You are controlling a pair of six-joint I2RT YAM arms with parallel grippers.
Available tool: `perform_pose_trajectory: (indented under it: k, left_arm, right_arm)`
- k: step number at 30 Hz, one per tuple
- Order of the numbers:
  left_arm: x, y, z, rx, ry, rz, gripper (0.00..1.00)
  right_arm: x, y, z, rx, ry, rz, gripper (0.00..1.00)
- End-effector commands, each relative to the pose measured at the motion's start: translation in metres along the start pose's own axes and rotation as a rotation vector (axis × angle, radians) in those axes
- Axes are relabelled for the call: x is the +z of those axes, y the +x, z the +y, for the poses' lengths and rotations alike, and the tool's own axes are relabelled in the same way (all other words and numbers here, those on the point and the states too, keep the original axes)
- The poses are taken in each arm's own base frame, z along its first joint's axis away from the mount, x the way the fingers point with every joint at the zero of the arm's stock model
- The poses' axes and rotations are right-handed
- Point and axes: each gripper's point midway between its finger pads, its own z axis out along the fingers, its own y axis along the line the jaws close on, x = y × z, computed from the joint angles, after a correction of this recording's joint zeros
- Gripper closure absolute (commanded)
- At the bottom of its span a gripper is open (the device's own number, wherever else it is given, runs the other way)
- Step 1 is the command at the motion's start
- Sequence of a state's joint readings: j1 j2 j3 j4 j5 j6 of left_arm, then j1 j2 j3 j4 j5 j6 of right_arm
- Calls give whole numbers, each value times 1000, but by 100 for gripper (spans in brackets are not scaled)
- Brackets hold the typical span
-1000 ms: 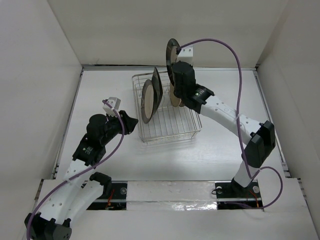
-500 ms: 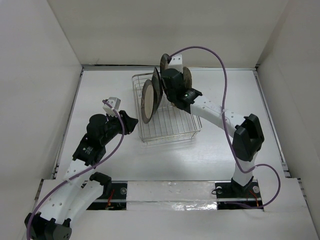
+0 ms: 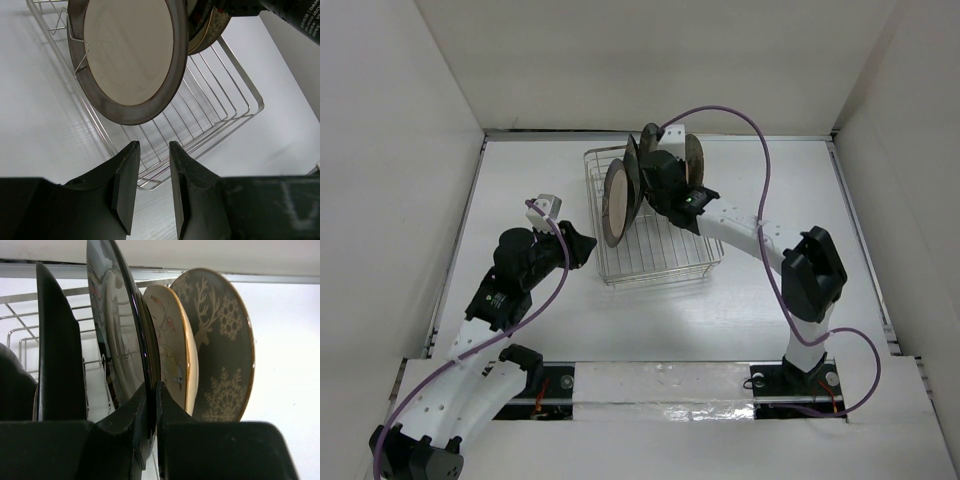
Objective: Load the plates into the dish rack
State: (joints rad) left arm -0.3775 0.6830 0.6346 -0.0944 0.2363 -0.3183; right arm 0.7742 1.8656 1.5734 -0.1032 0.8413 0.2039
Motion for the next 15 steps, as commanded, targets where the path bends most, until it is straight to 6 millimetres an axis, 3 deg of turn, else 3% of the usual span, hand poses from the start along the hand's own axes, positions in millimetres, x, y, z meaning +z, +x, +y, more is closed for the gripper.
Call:
perform_pose_trajectory:
  k: [1,4,8,13,15]
  left_arm:
    - [-1,-20,-10,21,39,-58,73]
    - [-3,-23,-11,22,40,-70,73]
    - [-2,-21,-10,22,38,-62,73]
    - [-2,-22,-10,22,34,-65,73]
    - [-2,-21,-11,22,44,-62,73]
  right_arm:
    - [1,-20,6,156,8,-77,100]
    - [4,0,16,149,2,-48,100]
    - [6,10,13,158,24,-37,100]
    - [-1,10,12,160,19,-38,100]
    - [-5,9,10,181,9,-41,95]
